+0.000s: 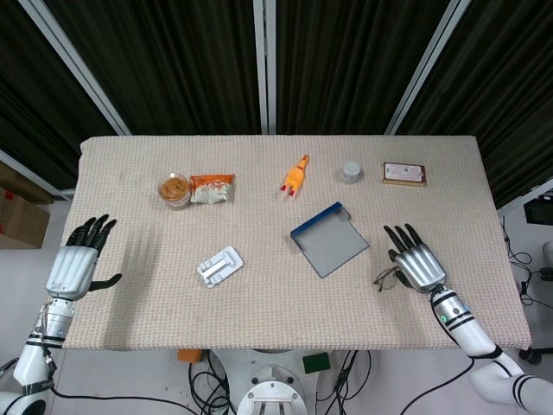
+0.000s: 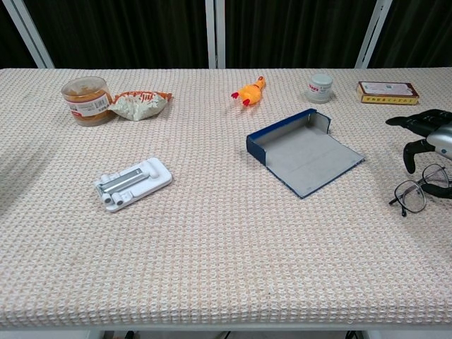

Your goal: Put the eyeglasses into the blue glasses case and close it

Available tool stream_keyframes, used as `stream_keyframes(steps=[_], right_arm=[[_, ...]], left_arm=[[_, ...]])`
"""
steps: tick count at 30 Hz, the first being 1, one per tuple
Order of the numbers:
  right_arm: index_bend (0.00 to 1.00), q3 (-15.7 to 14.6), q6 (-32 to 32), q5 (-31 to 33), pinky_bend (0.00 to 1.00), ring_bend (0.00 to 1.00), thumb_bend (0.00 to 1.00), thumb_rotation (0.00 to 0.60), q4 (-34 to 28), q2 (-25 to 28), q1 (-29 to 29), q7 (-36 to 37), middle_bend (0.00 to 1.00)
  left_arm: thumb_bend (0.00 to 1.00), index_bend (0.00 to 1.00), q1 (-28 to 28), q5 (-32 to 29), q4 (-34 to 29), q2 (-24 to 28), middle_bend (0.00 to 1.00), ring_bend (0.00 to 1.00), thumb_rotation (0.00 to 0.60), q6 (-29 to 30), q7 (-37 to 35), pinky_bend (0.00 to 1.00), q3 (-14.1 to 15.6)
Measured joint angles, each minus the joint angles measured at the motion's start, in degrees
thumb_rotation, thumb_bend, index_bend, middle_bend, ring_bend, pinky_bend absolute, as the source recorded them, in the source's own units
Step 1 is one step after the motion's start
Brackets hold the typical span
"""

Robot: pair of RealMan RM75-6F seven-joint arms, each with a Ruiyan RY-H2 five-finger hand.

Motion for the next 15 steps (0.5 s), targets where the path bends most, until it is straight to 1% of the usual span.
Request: stream_keyframes(steps=[4,15], right_arm=[[0.58,-0.13,-0.08,0.0,0.0,0.0,0.36,0.6,0.37,-0.31,0.11,0.21,0.0],[0.62,-0.37,0.68,-0.09,0.0,0.0,0.37,0.6,1.12,-0.6,0.03,0.92,0.0]], left_arm=[[0.12,0.0,-0.04,0.04,0.12,0.12,0.03,0.0,0.555,-0.15,-0.24,0.14,-0.04],[0.12,0.0,-0.1,0.34,-0.39,0.32,0.03,0.0,0.555,-0.05,0.0,0.14,-0.12]])
